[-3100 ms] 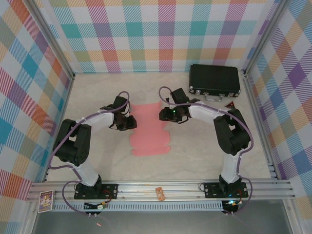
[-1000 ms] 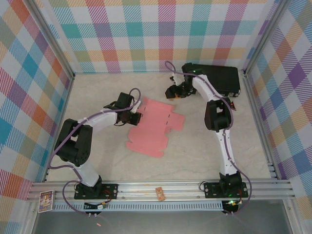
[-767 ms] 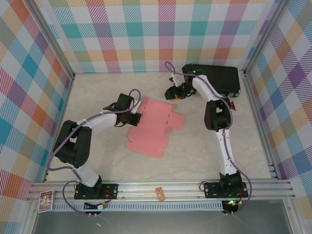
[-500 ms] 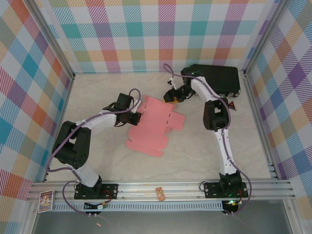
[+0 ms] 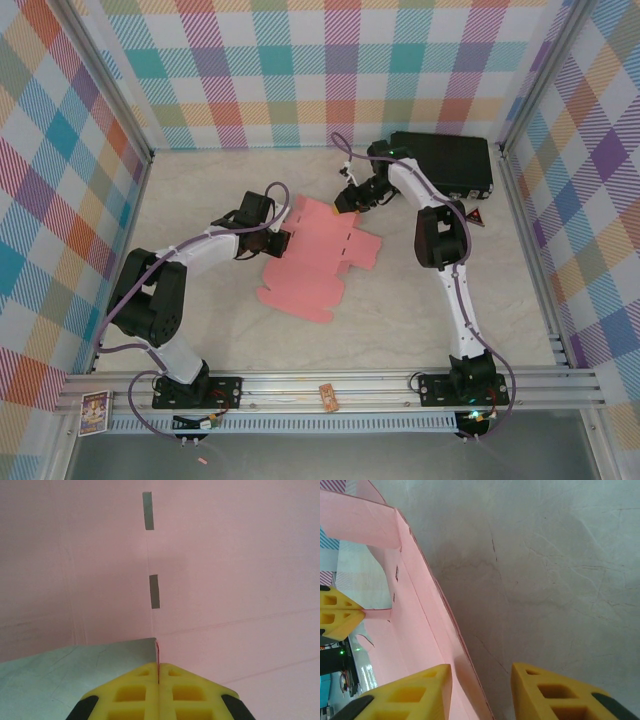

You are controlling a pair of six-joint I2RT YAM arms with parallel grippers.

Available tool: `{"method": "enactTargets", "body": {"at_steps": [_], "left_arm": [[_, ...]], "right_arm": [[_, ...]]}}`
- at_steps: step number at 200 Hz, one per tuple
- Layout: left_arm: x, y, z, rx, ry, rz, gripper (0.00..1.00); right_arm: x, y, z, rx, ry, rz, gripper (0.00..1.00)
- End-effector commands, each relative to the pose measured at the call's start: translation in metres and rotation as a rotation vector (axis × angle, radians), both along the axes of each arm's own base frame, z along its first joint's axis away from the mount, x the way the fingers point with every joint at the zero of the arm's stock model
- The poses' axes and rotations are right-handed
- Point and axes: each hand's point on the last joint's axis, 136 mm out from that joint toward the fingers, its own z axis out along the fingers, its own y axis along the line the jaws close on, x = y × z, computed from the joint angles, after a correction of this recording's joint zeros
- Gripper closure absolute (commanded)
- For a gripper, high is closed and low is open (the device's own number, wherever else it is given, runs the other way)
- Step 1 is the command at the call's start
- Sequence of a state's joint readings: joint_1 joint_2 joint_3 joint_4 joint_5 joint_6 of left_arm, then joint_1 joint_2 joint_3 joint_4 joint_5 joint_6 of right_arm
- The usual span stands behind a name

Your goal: Fold the paper box

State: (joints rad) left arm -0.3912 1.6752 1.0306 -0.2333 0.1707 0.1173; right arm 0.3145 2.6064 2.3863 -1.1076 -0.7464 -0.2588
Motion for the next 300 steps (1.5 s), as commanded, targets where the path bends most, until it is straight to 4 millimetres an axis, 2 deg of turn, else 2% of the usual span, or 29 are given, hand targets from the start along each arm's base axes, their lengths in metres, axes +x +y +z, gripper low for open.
{"method": "enactTargets", "body": {"at_steps": [1,57,114,134,142,164,183,217,239,266,286,300], "left_arm": [[0.002,-0.005,0.008,-0.003,-0.018,-0.022,1.00],[0.002,-0.005,0.003,0.007,0.002,-0.019,1.00],[0.004,-0.006,0.000,0.008,0.015,-0.011,1.00],[0.006,-0.006,0.001,0.005,0.015,-0.003,0.96],[0.007,-0.006,0.002,0.003,0.012,0.002,0.91],[0.007,-0.007,0.009,-0.020,-0.001,0.014,0.77],[0.006,-0.009,0.019,-0.057,-0.022,0.026,0.56],[0.003,-0.008,0.038,-0.124,-0.060,0.074,0.48],[0.003,0.004,0.058,-0.172,-0.116,0.150,0.41],[0.011,0.048,0.079,-0.203,-0.192,0.363,0.34],[0.017,0.083,0.078,-0.204,-0.187,0.509,0.34],[0.020,0.100,0.071,-0.195,-0.165,0.574,0.33]], "right_arm": [[-0.001,0.010,0.032,0.064,-0.067,0.040,0.66],[0.003,0.010,0.035,0.010,-0.128,0.036,0.74],[0.004,0.010,0.040,-0.056,-0.304,0.063,0.82],[0.001,0.012,0.042,-0.061,-0.389,0.093,0.82],[-0.002,0.013,0.041,-0.063,-0.425,0.114,0.85],[-0.004,0.015,0.046,-0.064,-0.561,0.151,0.85],[-0.005,0.016,0.051,-0.077,-0.701,0.190,0.87],[-0.009,0.018,0.056,-0.113,-0.870,0.259,0.91],[-0.012,0.019,0.054,-0.156,-0.971,0.302,0.93],[-0.015,0.022,0.059,-0.188,-1.122,0.344,0.94],[-0.021,0.027,0.060,-0.211,-1.229,0.383,0.94],[-0.024,0.030,0.059,-0.230,-1.265,0.405,0.94]]}}
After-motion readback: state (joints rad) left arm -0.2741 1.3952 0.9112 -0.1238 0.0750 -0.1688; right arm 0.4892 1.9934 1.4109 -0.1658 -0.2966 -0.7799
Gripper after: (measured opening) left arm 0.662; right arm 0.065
